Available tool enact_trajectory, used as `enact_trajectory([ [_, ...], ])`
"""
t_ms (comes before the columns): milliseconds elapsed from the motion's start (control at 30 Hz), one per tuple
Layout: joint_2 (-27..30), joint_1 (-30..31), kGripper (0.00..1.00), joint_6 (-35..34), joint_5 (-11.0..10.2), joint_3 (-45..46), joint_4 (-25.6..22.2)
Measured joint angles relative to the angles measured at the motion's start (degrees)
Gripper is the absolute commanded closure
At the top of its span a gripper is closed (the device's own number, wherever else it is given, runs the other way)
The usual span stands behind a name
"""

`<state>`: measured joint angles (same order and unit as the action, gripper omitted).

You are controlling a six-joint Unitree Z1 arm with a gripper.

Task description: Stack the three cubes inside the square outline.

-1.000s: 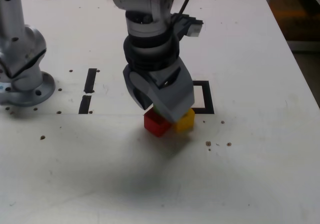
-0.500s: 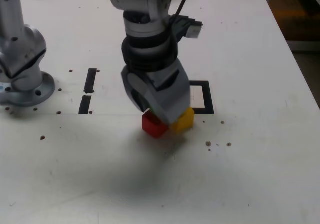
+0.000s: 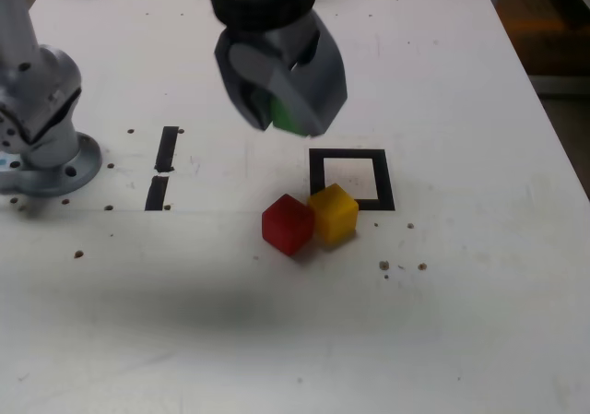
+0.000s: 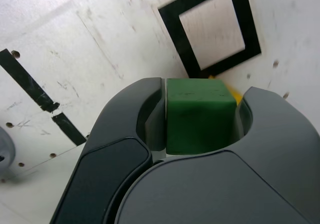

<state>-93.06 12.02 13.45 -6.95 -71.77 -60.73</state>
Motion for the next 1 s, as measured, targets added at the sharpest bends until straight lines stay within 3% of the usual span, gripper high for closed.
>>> enact_trajectory([
  [200, -0.34, -10.07, 0.99, -1.37, 2.12, 3.01, 4.56],
  [367, -1.32, -14.59, 0.98, -1.6, 2.89, 4.25, 7.7],
  [600, -3.61, -19.43, 0.96, -1.47, 2.66, 6.72, 12.47],
  [733, -4.37, -20.33, 0.93, -1.4, 1.14, 7.61, 13.6],
  [900, -5.25, -22.34, 0.74, -2.19, -1.47, 8.86, 14.33],
  [1000, -5.84, -24.21, 0.59, -2.33, -1.87, 10.11, 14.43],
])
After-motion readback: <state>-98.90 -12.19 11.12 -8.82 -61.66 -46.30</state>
